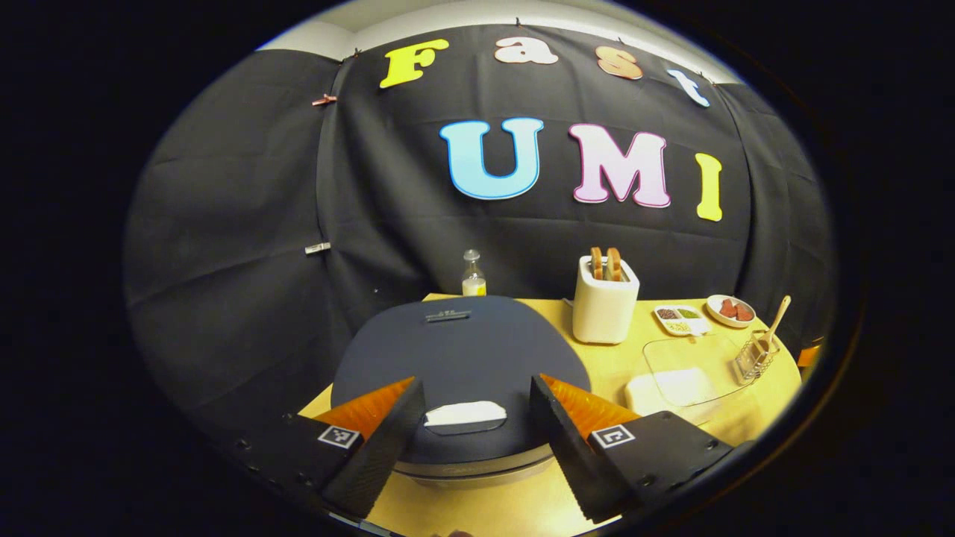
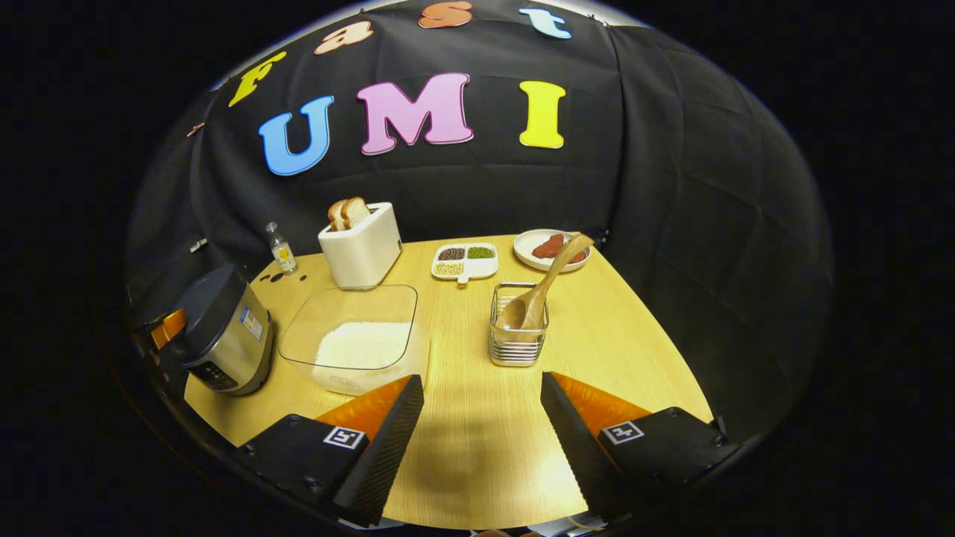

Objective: Close the left gripper, press the button to open the rice cooker; take a wooden spoon from the chopstick holder with the right hand, scoop a spoonful of rice and pour it into the rice cooker, then put the wooden spoon back into the chopstick holder.

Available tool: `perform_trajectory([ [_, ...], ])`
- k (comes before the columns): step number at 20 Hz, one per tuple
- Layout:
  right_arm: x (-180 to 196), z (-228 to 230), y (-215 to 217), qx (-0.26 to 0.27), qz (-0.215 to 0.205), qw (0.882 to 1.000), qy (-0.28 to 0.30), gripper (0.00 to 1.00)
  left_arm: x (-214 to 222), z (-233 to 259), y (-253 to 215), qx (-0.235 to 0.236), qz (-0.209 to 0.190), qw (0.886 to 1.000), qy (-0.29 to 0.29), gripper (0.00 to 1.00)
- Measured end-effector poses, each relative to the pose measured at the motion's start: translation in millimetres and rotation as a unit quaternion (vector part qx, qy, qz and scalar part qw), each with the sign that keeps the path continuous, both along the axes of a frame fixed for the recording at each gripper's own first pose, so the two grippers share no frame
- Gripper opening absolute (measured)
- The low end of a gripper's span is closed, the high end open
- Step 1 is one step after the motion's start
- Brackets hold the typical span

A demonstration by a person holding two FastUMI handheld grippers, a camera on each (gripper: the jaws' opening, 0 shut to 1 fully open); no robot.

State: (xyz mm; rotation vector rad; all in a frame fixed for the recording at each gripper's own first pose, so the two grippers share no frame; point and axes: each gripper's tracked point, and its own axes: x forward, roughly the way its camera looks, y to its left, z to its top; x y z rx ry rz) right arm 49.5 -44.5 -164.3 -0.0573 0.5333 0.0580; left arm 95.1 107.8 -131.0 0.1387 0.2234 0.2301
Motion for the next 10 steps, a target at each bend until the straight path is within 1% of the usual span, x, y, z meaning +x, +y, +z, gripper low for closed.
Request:
perform_trajectory([
  [2, 5, 36, -7, 0.008, 0.002, 0.999, -0.044, 0.99, -9, 37, -36, -0.013, -0.026, 0.999, -0.045, 0.97],
  [4, 8, 81, -13, 0.009, 0.011, 0.995, -0.098, 0.99, -19, 74, -76, -0.018, -0.047, 0.995, -0.081, 0.96],
  [7, 5, 146, -19, 0.019, 0.032, 0.983, -0.181, 0.99, -38, 108, -132, -0.023, -0.072, 0.991, -0.112, 0.96],
  [8, 1, 163, -21, 0.028, 0.038, 0.978, -0.203, 0.99, -46, 116, -148, -0.028, -0.077, 0.990, -0.119, 0.98],
  [10, -9, 177, -24, 0.056, 0.041, 0.973, -0.219, 0.98, -61, 125, -175, -0.034, -0.082, 0.987, -0.131, 0.94],
])
